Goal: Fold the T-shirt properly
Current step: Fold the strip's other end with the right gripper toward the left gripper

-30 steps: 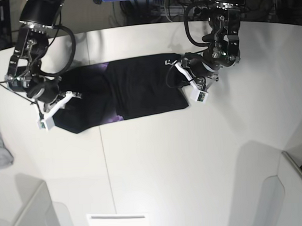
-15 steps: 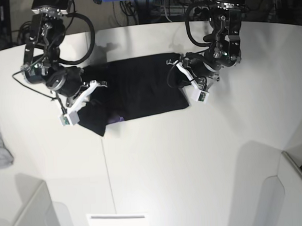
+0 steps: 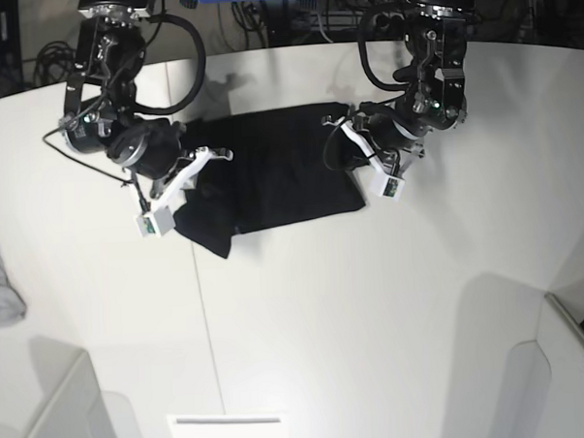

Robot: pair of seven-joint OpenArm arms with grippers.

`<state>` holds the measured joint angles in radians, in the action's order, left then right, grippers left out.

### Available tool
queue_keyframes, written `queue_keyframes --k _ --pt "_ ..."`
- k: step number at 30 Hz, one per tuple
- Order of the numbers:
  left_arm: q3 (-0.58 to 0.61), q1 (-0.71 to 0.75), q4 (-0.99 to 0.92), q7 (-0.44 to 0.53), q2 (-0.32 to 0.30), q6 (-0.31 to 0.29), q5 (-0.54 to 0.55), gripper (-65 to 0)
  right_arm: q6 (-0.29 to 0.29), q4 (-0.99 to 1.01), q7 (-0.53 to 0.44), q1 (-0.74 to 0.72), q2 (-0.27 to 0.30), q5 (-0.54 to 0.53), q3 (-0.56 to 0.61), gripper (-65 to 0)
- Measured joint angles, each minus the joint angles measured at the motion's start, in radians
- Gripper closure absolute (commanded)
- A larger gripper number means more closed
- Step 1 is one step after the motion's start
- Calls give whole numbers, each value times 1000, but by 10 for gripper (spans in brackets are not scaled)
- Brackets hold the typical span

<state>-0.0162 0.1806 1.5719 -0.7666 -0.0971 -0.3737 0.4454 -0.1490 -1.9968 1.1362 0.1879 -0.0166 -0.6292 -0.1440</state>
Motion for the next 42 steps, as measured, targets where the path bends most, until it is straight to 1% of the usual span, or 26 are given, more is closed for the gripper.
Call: queue_keyframes --k 3,5,12,15,17,20,21,24,25,26,27,28,31,36,39,42 --pt "0 0 -1 0 0 0 0 0 0 0 -23 11 0 -101 0 0" --pt "0 0 -1 0 0 0 0 0 0 0 -23 16 0 -127 0 0" --pt "0 0 -1 0 0 0 0 0 0 0 -23 18 0 -130 0 0" --pt "0 0 -1 0 0 0 0 0 5 1 -50 19 8 -119 71 0" --pt "0 0 -1 0 0 0 0 0 4 2 -98 27 7 -127 127 0" --pt "0 0 1 0 0 0 0 0 3 27 -131 31 2 -131 172 0" --pt "0 0 2 0 0 0 0 0 3 51 -147 29 3 -117 180 0" --pt "0 0 2 0 -1 0 0 0 9 101 -146 27 3 29 208 0" --pt "0 0 2 0 -2 0 0 0 11 105 -156 29 3 55 218 0" --pt "0 0 2 0 -3 0 0 0 11 105 -187 32 3 72 233 0" --pt "0 1 2 0 -3 0 0 0 11 105 -219 32 2 77 250 0" --pt "0 3 2 0 -3 0 0 0 11 105 -229 32 2 79 265 0" --pt "0 8 4 4 -21 -1 13 0 10 105 -236 37 0 81 294 0" --pt "-3 8 5 5 -23 0 11 0 10 172 -248 28 0 84 317 0" --pt "-41 11 5 -3 -16 -11 13 0 11 218 -286 21 5 89 338 0" --pt "-50 11 5 -2 -19 -11 11 0 11 242 -315 21 5 88 354 0"
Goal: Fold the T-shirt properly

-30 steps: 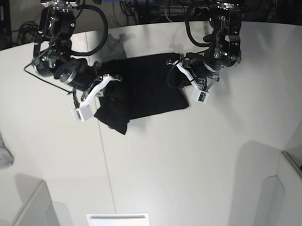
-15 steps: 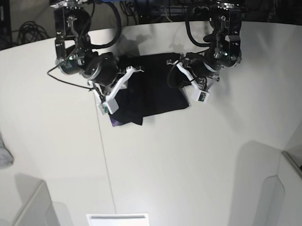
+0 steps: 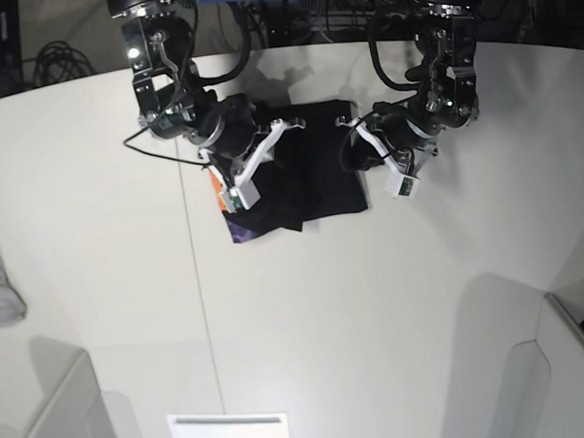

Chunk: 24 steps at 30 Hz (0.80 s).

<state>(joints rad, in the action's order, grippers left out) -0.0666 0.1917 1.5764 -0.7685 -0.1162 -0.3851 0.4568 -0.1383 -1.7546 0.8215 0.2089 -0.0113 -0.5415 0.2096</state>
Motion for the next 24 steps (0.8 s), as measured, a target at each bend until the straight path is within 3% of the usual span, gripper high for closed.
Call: queue_keyframes --k 8,15,19,24 --pt "-3 4 0 0 -1 0 0 0 0 10 -10 0 -3 0 2 0" --pt "-9 65 77 -14 -3 10 -15 0 0 10 -11 -1 -3 -3 -1 -306" --pt "-105 120 134 -35 -3 12 -26 0 0 7 -11 -1 -3 -4 0 -341" --pt "-259 173 172 -48 0 -116 -21 0 0 2 -10 -10 -5 -7 2 -341"
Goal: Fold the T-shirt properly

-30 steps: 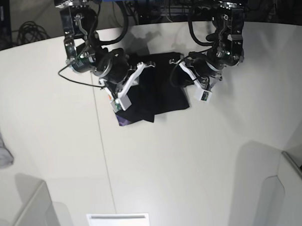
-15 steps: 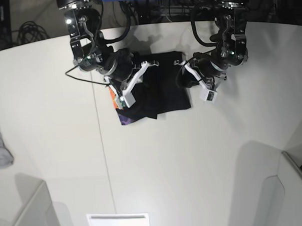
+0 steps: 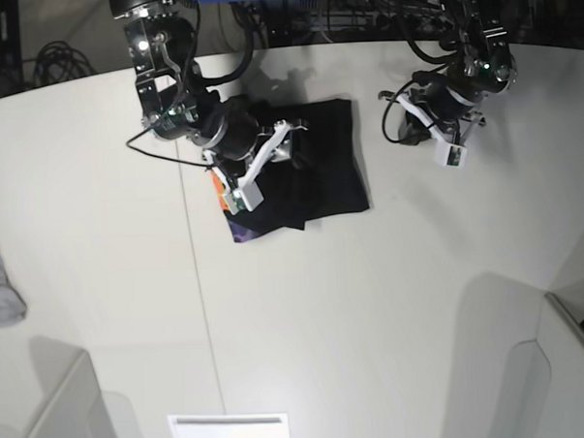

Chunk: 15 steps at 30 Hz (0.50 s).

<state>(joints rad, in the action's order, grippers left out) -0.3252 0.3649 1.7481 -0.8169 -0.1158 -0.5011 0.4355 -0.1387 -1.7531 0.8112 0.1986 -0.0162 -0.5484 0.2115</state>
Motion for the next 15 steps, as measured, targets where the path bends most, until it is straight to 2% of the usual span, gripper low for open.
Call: queue_keyframes --k 4,8,13,15 --pt "-164 9 -1 -92 4 -76 -16 0 0 -42 -2 -5 0 -3 0 -341" --pt "-277 6 2 -111 -1 -130 -12 0 0 -39 3 -24 0 0 0 -341" --pt "-328 6 2 -113 -1 -137 -10 0 0 -11 3 -35 -35 3 6 -341" --pt "-330 6 2 -113 -1 -137 -10 0 0 19 0 -55 -33 7 45 -341"
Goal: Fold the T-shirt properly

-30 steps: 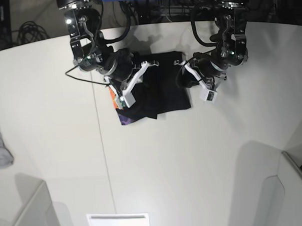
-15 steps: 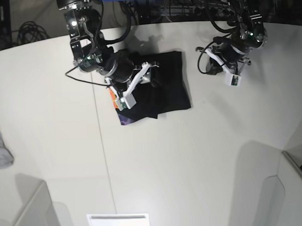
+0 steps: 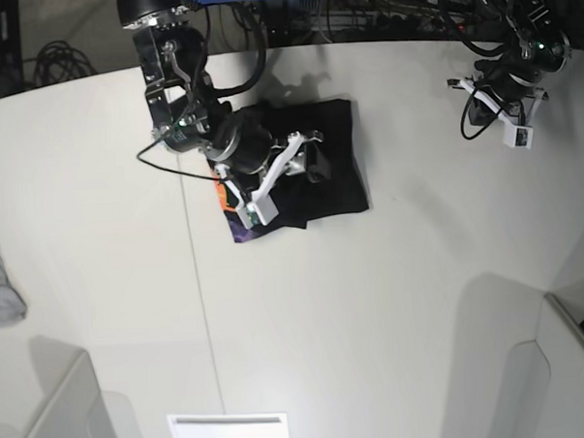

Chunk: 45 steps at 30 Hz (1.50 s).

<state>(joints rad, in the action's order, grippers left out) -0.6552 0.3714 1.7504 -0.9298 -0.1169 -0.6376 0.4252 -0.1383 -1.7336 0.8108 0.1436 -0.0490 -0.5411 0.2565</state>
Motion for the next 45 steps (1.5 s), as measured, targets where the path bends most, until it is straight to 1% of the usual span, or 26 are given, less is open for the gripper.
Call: queue_keyframes --k 3,4,5,6,8,9,11,14,16,18,20,21,22,23,27,28,29,30,31,34,35,37,38,39,42,45 --pt "1 0 0 -1 5 -3 1 0 0 31 -1 -30 1 -5 47 -341" --pt "2 -2 0 -1 6 -3 1 0 16 37 -2 -35 0 -5 56 -341" --pt "1 -2 0 -1 5 -3 1 0 62 38 -3 -38 0 -6 68 -341" --pt "1 -3 0 -1 4 -3 1 0 85 39 -3 -45 1 2 86 -341" --pt "2 -2 0 -2 4 -3 1 0 109 39 -4 -63 5 0 130 -341" --pt "1 0 0 -2 6 -3 1 0 132 39 0 -75 5 -4 153 -341" --pt "1 -1 0 -2 5 -3 1 0 137 40 -3 -97 4 -5 183 -341" --pt "0 -2 0 -1 3 -3 1 0 162 68 -6 -140 3 -7 232 -341" --pt "0 -1 0 -2 5 -3 1 0 211 93 0 -173 8 0 294 -341" --pt "0 -1 -1 -2 5 -3 1 0 238 84 2 -206 14 -5 378 -341" --pt "0 -3 -1 -1 3 -3 2 0 261 29 4 -224 19 -8 457 -341" --pt "0 -3 -1 -1 3 -3 2 0 267 -11 2 -230 31 -15 488 -339" --pt "-2 -3 -1 0 3 -3 1 0 288 -56 4 -234 47 -32 505 -339" --pt "-11 -3 -1 0 4 -4 2 0 307 -98 4 -234 66 -26 508 -339" --pt "-75 -2 -2 -2 1 -11 -3 0 431 -232 -3 -236 181 -7 497 -339" --pt "-82 -3 -2 -1 1 -25 -3 0 449 -243 -4 -238 202 -8 496 -336" --pt "-86 -3 -2 -1 0 -53 -2 0 464 -246 -3 -240 220 -11 496 -320" --pt "-88 -3 -2 -1 1 -52 2 0 486 -245 -3 -240 232 -12 498 -284" --pt "-88 -3 -3 -2 1 -52 -1 0 494 -238 -3 -238 244 -15 499 -240" --pt "-87 -3 -3 -2 3 -52 -2 0 501 -177 -8 -224 267 -11 498 -44" --pt "-87 -3 -3 -2 6 -52 -2 0 504 -151 -11 -216 266 -10 498 0" --pt "-84 -3 0 -2 12 -52 -2 0 504 -116 -36 -195 265 -17 501 0" --pt "-75 -2 5 -2 11 -51 -3 0 500 -102 -68 -182 261 -20 502 0" --pt "-49 -1 14 -2 8 -50 -6 0 498 -88 -95 -172 259 -19 502 0" --pt "35 3 51 -2 7 -52 6 0 499 -33 -118 -168 252 -19 506 0" --pt "66 14 74 0 14 -52 8 0 499 6 -121 -192 207 -23 507 0"
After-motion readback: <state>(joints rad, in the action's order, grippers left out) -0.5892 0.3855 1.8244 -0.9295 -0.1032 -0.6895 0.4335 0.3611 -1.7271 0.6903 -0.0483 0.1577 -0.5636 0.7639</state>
